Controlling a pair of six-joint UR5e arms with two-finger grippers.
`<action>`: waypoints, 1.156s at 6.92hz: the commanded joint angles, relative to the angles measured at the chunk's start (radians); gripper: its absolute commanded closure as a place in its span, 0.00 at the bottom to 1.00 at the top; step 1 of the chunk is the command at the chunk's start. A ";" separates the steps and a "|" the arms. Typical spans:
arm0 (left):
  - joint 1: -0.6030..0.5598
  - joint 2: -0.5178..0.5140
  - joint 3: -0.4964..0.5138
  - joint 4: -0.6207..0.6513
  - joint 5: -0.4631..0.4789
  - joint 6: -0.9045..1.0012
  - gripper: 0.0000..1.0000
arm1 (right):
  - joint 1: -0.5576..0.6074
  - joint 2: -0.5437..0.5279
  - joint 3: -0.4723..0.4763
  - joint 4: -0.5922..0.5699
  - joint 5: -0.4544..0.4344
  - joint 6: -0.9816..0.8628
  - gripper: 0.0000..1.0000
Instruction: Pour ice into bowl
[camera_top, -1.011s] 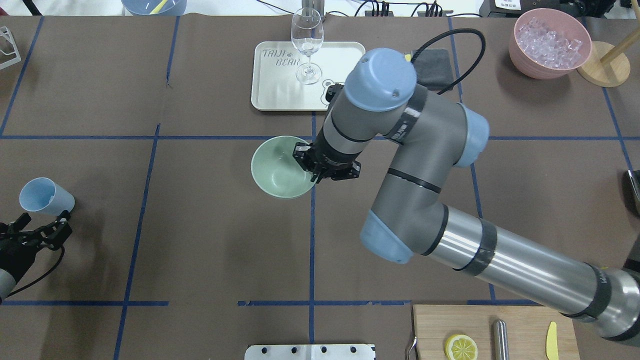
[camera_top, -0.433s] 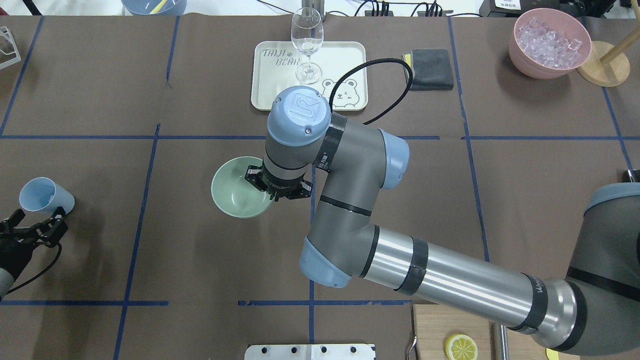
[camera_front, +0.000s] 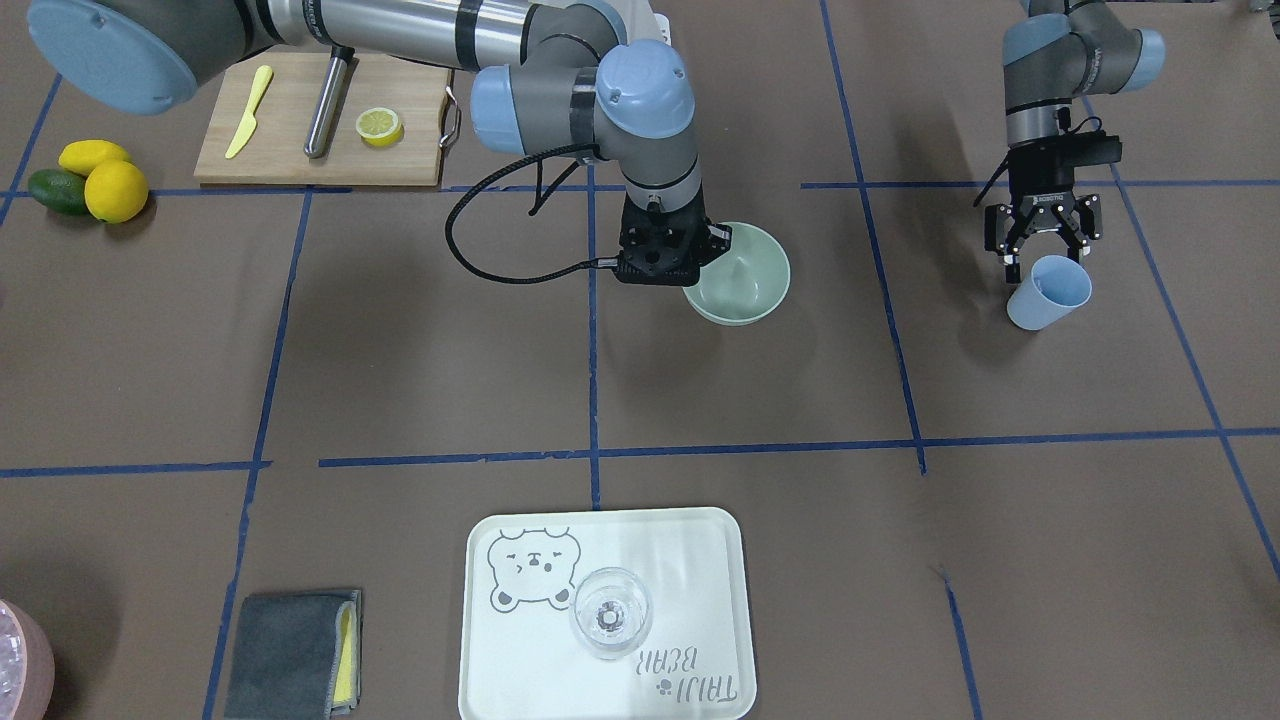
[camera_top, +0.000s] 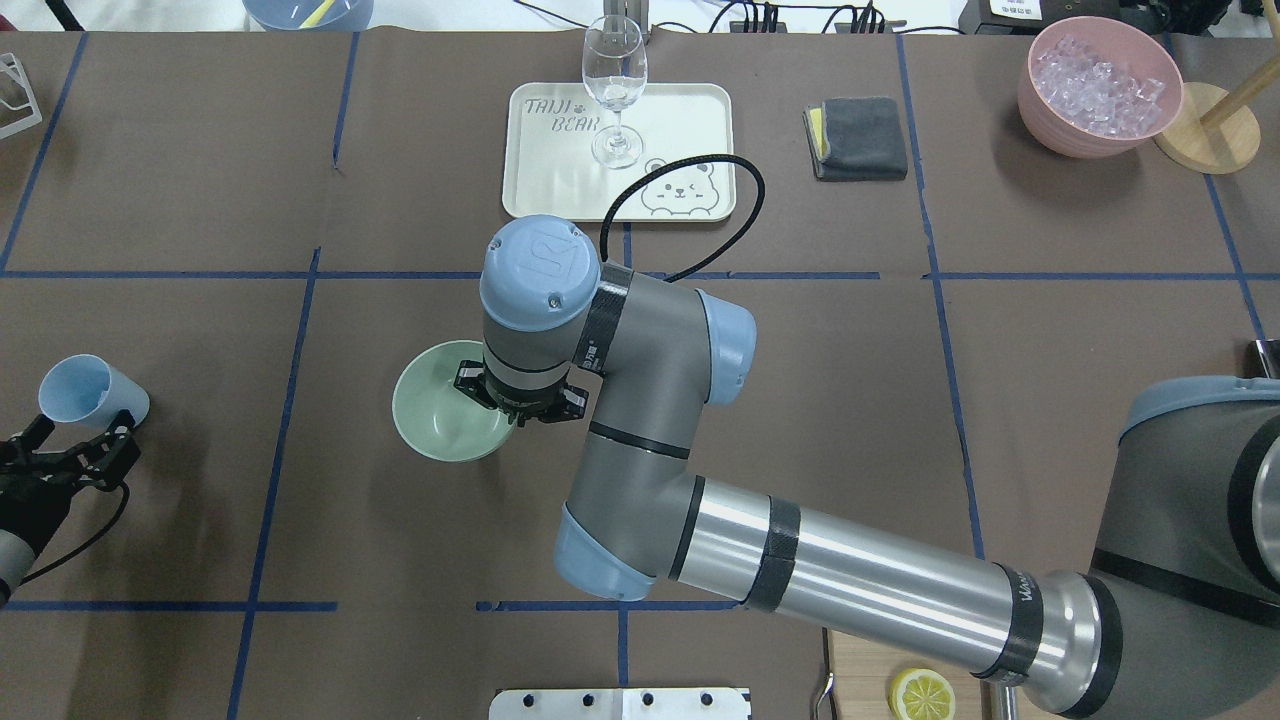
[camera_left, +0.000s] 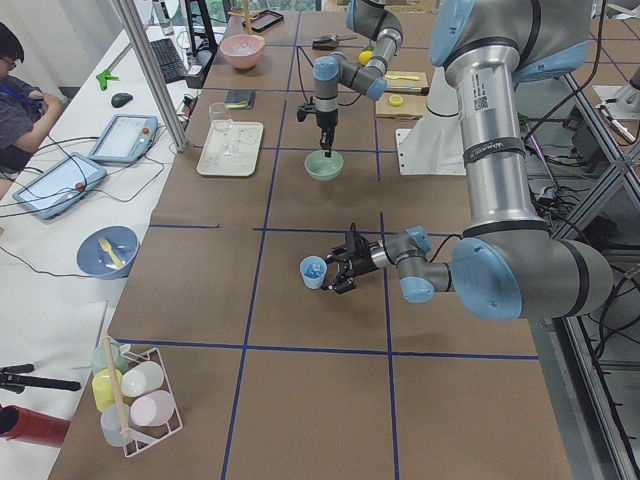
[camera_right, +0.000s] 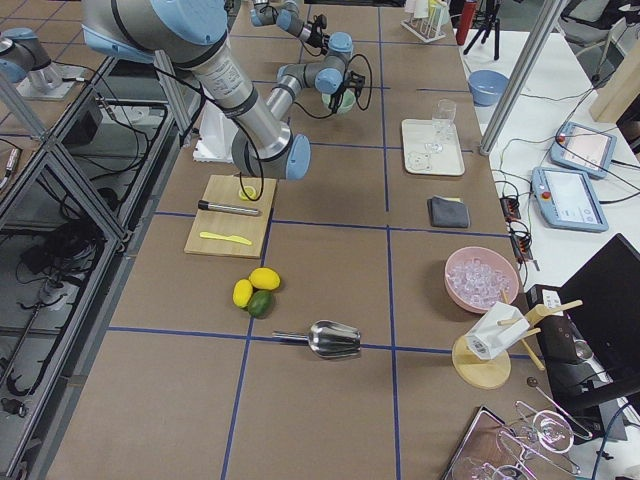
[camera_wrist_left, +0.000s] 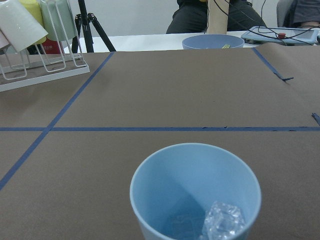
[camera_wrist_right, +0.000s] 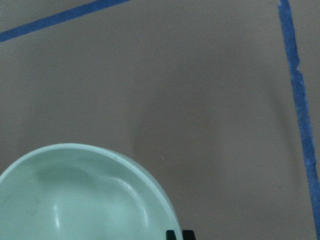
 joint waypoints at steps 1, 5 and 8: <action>-0.011 -0.008 0.006 -0.001 -0.001 0.010 0.08 | -0.008 0.001 -0.017 0.010 -0.074 -0.004 1.00; -0.063 -0.060 0.073 -0.001 -0.001 0.011 0.08 | -0.006 0.003 -0.097 0.105 -0.128 -0.003 1.00; -0.110 -0.078 0.098 -0.001 -0.007 0.028 0.11 | -0.006 0.006 -0.097 0.107 -0.139 0.000 0.00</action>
